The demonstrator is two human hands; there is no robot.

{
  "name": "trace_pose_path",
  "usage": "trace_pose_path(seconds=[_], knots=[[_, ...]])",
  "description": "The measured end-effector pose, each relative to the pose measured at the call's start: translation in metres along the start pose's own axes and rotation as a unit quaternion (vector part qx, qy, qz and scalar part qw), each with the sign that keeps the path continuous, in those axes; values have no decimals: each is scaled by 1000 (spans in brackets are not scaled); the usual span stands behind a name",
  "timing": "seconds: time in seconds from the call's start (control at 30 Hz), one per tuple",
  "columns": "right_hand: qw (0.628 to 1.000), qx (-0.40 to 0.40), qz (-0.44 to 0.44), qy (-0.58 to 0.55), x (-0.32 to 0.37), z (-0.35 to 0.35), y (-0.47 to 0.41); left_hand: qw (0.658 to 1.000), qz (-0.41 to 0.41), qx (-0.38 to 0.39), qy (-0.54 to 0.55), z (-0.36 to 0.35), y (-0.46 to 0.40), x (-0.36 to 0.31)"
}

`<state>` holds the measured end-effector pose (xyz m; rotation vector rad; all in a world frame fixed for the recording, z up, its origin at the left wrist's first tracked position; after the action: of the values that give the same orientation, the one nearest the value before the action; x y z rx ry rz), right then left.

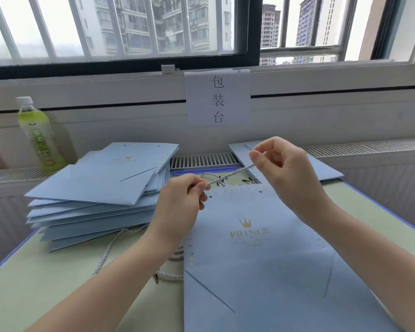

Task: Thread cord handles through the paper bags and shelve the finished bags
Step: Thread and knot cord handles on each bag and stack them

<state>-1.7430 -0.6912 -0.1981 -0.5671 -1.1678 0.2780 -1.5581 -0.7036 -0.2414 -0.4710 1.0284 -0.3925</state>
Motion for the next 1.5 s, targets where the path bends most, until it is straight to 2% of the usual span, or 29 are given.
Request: trace_pose_path(seconds=[0.13,0.23,0.3,0.37,0.47,0.53,0.6,0.7,0.8,0.97,1.1,1.27,1.37,1.5], knots=[[999,-6,11,34,-2,0,-1,995,66,4,74,-2,1,23],[984,71,10,164,-17,-24,5,992,70,12,101,-6,1,24],[964,124,41,231,-23,-44,15,990,64,24,121,-12,3,18],[953,179,76,232,-24,-63,25,989,48,45,129,-19,5,11],[953,225,76,188,-18,-77,35,991,29,63,111,-25,7,4],[955,226,68,181,-17,-77,36,995,8,58,75,-23,8,1],[957,218,62,179,-17,-74,34,998,-32,53,-27,-20,7,1],[962,197,35,187,-24,-69,29,980,-48,54,-185,-16,6,5],[955,198,4,220,-36,-71,28,957,-29,86,-277,-21,6,18],[953,198,-39,227,-43,-72,26,957,-1,118,-266,-30,7,33],[955,185,-35,230,-41,-68,25,970,-35,66,-230,-20,3,30],[967,132,-8,218,-38,-66,24,953,-140,-10,-267,-9,2,1],[970,123,13,207,-31,-68,28,957,-144,-41,-251,-2,1,-6],[973,130,-6,190,-27,-75,28,963,-109,-24,-245,-4,-1,8]])
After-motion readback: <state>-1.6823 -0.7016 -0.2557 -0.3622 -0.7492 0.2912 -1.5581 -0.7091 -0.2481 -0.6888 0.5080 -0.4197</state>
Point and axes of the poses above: each hand's wrist, its own y-axis away from the middle knuckle, its own z-axis out of the back of the hand, x = y × z, the point moved 9 cm from there along -y, towards the middle knuckle, and after that the axes turned 8 degrees about -z, right-handed, at the moved point
